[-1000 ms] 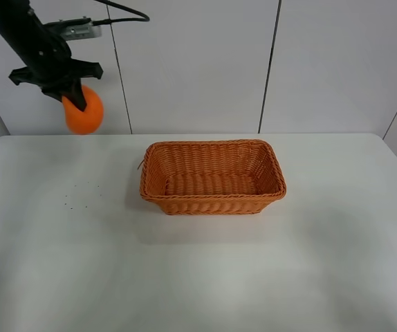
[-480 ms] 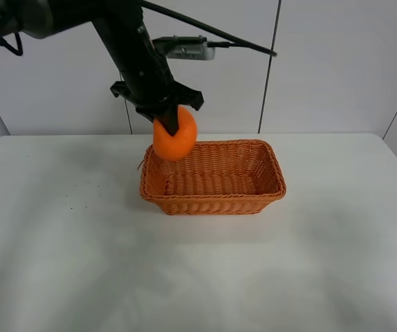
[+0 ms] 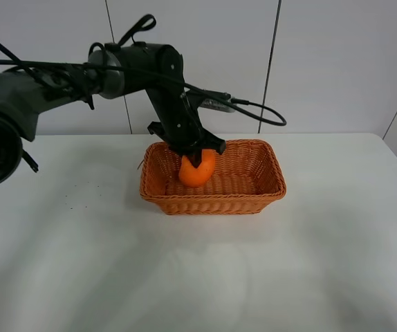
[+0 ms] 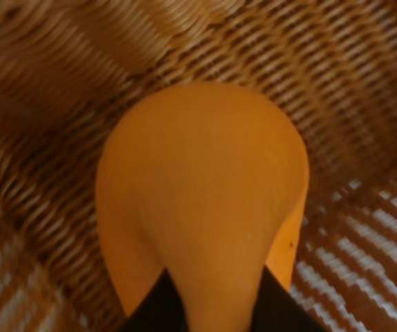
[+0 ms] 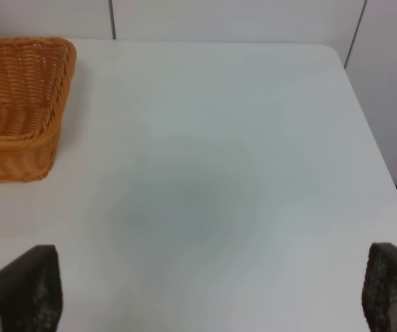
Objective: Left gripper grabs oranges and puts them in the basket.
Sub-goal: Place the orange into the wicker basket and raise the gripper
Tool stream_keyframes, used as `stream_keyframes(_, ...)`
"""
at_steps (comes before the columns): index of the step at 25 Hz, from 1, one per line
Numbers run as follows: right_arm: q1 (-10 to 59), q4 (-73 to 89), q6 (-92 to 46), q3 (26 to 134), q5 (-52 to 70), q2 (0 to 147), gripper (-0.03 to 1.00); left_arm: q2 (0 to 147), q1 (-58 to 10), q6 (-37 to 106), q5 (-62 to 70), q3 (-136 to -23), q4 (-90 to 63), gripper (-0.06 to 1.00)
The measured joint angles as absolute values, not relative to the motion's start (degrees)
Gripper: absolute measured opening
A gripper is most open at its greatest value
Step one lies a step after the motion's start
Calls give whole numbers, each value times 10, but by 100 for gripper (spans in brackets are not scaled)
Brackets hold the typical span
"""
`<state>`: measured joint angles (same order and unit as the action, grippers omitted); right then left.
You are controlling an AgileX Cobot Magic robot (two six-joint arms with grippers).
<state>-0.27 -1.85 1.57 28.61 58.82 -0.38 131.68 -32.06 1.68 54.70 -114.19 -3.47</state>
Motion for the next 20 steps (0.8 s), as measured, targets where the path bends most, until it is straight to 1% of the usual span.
stream_keyframes(5,-3,-19,16,286,588,-4,69,1346,-321,17,522,-1142,-35,19)
stream_keyframes(6,-3,-19,16,286,588,-4,69,1347,-321,17,522,-1142,-36,22)
stream_keyframes(8,-3,-19,16,286,588,-4,69,1348,-321,17,521,-1142,-36,35)
stream_keyframes(11,-3,-19,16,286,588,-4,69,1348,-321,17,523,-1142,-36,65)
stream_keyframes(12,-3,-19,16,286,588,-4,69,1348,-321,17,527,-1142,-36,74)
stream_keyframes(13,-3,-19,16,286,588,-4,69,1348,-321,18,530,-1142,-36,79)
stream_keyframes(15,-3,-19,16,286,588,-4,69,1348,-321,19,537,-1143,-37,84)
stream_keyframes(18,-3,-19,16,286,588,-4,69,1348,-321,19,552,-1152,-40,86)
stream_keyframes(20,-3,-19,16,286,588,-4,69,1348,-321,22,586,-1184,-41,86)
